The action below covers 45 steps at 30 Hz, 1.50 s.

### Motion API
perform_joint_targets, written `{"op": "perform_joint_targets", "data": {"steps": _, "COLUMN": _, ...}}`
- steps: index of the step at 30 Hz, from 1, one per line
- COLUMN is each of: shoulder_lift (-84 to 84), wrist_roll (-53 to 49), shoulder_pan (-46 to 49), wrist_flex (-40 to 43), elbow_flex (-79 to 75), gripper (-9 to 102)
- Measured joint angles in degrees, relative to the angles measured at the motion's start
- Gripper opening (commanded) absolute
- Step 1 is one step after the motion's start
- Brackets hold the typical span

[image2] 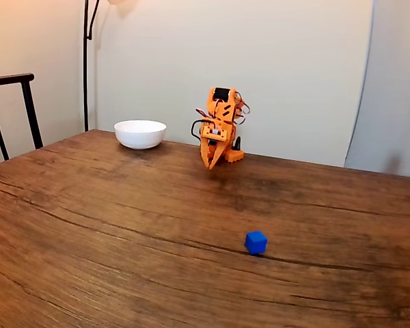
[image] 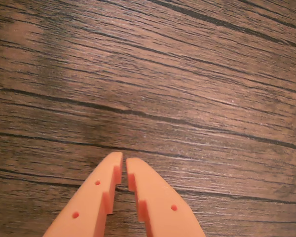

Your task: Grasp the cube and drop it in the bowl

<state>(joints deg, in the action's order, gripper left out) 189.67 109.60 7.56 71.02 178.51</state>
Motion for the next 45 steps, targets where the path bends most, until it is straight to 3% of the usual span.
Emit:
{"op": "perform_joint_targets", "data": {"steps": 15, "shoulder_lift": 0.35, "wrist_roll": 0.0, "shoulder_pan": -0.18, "wrist_flex": -1.05, "elbow_flex": 0.0, "gripper": -1}}
{"op": "perform_joint_targets", "data": {"steps": 32, "shoulder_lift": 0.26, "wrist_roll": 0.0, "shoulder_pan": -6.42, "wrist_flex": -27.25, "elbow_flex": -0.26, "gripper": -1}}
{"op": "perform_joint_targets", "data": {"steps": 38, "shoulder_lift": 0.0, "wrist_roll": 0.35, "shoulder_pan": -6.68, "wrist_flex": -27.25, "elbow_flex": -8.0, "gripper": -1}}
{"op": "perform_joint_targets", "data": {"steps": 45, "shoulder_lift": -0.09, "wrist_roll": 1.85, "shoulder_pan": -6.59, "wrist_flex": -16.08, "elbow_flex": -19.42, "gripper": -1}}
